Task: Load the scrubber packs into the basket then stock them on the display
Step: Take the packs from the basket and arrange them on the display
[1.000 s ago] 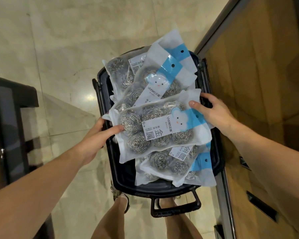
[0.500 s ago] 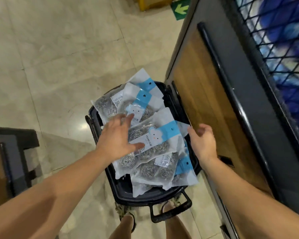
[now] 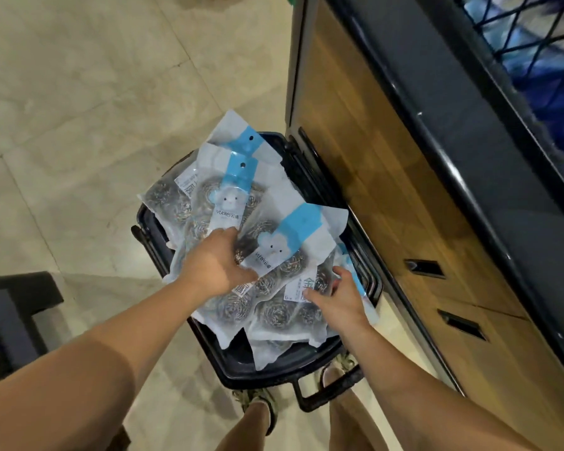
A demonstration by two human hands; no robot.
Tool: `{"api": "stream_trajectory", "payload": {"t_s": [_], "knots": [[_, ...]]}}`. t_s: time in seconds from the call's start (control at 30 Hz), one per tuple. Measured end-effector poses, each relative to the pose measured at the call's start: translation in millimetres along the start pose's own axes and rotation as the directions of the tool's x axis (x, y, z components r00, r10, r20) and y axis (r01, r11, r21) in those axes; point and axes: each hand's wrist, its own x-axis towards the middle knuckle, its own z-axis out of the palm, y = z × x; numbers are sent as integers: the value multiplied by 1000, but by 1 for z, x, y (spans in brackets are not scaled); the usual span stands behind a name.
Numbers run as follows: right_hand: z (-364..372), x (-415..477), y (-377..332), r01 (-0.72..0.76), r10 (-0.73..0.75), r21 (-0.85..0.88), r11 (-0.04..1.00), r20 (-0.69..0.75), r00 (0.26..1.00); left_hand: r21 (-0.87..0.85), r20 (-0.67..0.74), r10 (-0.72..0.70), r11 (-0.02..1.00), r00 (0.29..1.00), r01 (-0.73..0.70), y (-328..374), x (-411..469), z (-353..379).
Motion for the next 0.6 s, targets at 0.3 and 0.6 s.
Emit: {"api": "stream_trajectory", "payload": {"t_s": [0.3, 0.6], "knots": [[7, -26, -8, 59, -60, -31, 998, -36, 998, -590, -65, -165, 802, 984, 96, -47, -55, -16], [-31, -128, -46, 215, -201, 97, 972, -133, 971, -791, -128, -176, 612, 976, 6, -32, -132, -85]]}}
